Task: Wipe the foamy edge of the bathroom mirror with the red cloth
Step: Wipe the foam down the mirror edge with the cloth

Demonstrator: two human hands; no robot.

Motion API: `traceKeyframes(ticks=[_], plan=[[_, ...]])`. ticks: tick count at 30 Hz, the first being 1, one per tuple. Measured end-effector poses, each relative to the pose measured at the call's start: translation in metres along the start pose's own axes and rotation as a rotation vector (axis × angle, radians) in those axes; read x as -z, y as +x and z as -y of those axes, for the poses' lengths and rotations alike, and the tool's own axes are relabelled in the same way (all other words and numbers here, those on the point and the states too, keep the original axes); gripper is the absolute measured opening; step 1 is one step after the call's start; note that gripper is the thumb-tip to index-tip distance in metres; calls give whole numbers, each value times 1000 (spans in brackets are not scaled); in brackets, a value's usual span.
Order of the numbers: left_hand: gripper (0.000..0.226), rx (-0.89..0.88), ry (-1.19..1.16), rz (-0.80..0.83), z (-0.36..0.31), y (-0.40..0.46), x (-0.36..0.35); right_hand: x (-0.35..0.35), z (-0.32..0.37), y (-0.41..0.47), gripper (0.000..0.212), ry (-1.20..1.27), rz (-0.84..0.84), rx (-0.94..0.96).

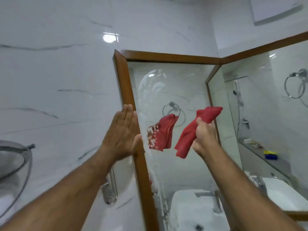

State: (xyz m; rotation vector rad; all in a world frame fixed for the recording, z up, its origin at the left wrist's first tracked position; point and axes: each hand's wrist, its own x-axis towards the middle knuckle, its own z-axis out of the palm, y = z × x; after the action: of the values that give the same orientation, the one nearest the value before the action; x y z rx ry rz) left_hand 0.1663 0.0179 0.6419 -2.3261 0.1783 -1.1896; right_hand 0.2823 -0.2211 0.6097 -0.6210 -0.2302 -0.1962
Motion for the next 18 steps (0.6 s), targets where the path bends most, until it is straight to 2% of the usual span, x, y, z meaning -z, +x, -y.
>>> traceKeyframes(ticks=[5, 8, 10, 12, 14, 18], plan=[[82, 30, 229, 39, 75, 68, 39, -97, 40, 37, 43, -462, -64, 399], [84, 48, 220, 14, 84, 81, 33, -129, 38, 68, 48, -732, 46, 654], [84, 32, 216, -16, 86, 83, 29, -145, 27, 90, 56, -901, 128, 744], [85, 19, 208, -29, 86, 84, 27, -157, 11, 105, 61, -1064, 141, 813], [86, 13, 217, -52, 91, 89, 23, -169, -5, 113, 62, -1120, 102, 934], [88, -28, 251, -81, 92, 93, 23, -173, -13, 106, 60, -1049, 334, 1136]])
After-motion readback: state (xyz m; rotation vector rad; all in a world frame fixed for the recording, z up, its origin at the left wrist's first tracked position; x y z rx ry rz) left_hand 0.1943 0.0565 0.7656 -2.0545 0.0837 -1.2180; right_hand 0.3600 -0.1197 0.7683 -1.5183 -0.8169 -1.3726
